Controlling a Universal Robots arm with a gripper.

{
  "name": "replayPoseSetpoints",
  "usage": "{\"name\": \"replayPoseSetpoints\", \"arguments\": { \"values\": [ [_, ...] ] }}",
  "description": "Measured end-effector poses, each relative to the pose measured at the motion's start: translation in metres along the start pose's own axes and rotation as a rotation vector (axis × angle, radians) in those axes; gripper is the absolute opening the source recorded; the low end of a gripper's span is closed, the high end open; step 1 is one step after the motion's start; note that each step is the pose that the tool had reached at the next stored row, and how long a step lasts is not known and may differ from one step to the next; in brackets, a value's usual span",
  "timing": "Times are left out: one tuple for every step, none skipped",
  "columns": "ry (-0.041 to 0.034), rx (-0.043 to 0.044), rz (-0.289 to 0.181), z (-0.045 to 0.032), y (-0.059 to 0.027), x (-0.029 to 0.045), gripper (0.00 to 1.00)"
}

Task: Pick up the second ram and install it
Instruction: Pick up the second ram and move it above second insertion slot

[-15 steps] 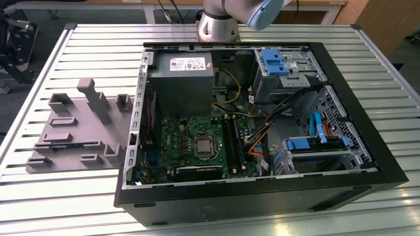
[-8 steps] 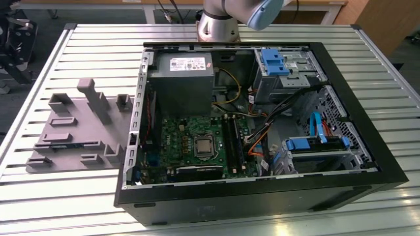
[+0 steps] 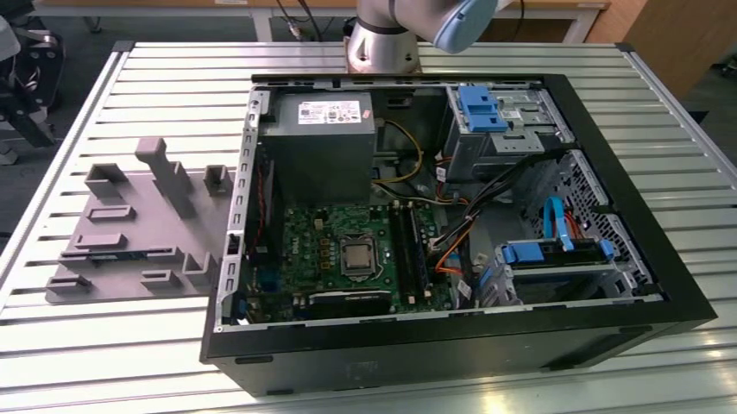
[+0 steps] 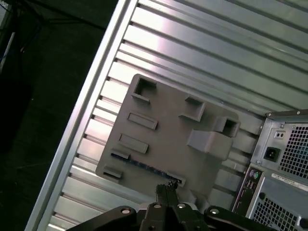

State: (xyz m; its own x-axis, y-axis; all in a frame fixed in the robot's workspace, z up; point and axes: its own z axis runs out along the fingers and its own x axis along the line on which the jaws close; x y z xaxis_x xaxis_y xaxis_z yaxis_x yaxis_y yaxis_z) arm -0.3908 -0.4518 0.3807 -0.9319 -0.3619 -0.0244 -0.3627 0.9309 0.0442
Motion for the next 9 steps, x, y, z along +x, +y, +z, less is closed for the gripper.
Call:
{"name": "replayPoseSetpoints", "arguments": {
  "values": [
    [0.0008, -0.0004, -0.018, 0.0001, 0.0, 0.0, 0.11],
    [0.0015, -0.0009, -0.036, 0.0001, 0.0, 0.0001, 0.11],
    [0.0023, -0.0013, -0.054, 0.0001, 0.0, 0.0001, 0.11],
    [0.0032, -0.0018, -0.074, 0.0002, 0.0, 0.0001, 0.11],
    [0.0039, -0.0023, -0.091, 0.0003, 0.0, 0.0001, 0.11],
    [0.0049, -0.0026, -0.11, 0.0002, 0.0, 0.0001, 0.11],
    [0.0056, -0.0031, -0.127, 0.0003, 0.0, 0.0002, 0.11],
    [0.0064, -0.0036, -0.145, 0.0004, 0.0, 0.0002, 0.11],
    [0.0072, -0.004, -0.163, 0.0004, 0.0, 0.0002, 0.11]
  ]
}}
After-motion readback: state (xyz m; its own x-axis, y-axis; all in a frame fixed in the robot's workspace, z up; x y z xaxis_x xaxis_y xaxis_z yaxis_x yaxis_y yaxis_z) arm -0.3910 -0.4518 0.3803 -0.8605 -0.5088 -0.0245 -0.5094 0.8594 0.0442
